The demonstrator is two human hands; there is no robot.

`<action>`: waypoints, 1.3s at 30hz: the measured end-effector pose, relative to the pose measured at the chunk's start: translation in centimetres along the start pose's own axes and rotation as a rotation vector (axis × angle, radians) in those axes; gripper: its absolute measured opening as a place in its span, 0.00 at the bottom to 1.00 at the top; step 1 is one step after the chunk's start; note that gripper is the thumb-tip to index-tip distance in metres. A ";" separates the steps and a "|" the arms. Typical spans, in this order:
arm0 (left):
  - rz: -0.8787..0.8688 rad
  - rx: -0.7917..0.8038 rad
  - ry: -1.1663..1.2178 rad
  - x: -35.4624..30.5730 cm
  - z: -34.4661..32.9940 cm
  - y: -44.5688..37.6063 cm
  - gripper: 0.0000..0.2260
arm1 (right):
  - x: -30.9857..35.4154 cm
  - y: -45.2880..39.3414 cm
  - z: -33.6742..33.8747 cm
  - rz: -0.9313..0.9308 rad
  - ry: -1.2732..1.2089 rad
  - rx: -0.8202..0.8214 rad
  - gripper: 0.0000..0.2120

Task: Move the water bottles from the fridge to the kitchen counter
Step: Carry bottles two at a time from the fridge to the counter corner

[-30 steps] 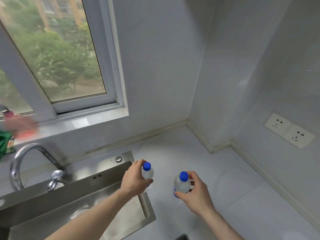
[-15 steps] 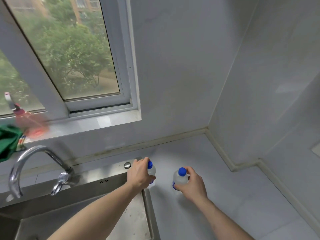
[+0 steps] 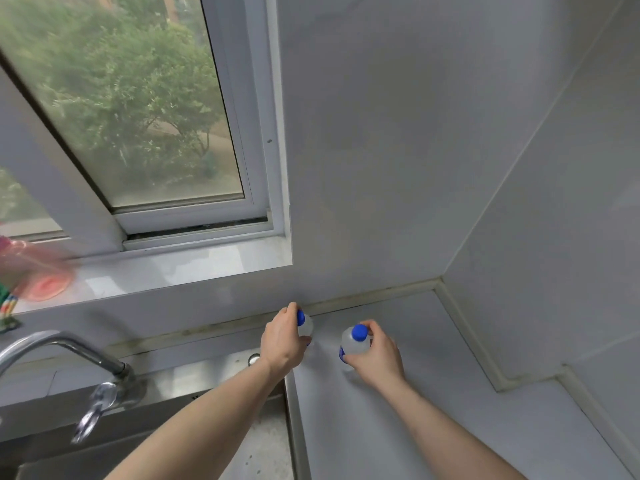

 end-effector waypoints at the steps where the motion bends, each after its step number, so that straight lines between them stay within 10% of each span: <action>1: 0.007 0.000 0.016 0.1 0.1 -0.5 0.18 | 0.5 -0.8 -0.1 0.006 0.002 -0.003 0.24; 18: 0.141 0.026 0.221 1.1 0.6 -3.9 0.07 | 5.2 -7.8 -3.8 0.058 0.014 0.032 0.23; 39: 0.117 0.190 0.387 0.7 2.0 -1.1 0.25 | 5.7 -6.5 -4.4 0.163 0.041 0.093 0.28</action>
Point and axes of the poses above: each hand's wrist, its own y-axis away from the middle knuckle, its own z-axis out of the back of the hand, x = y × z, the point moved 5 cm from there along -y, towards the middle knuckle, and after that the axes turned 8 degrees about x, right-handed, at the moved point
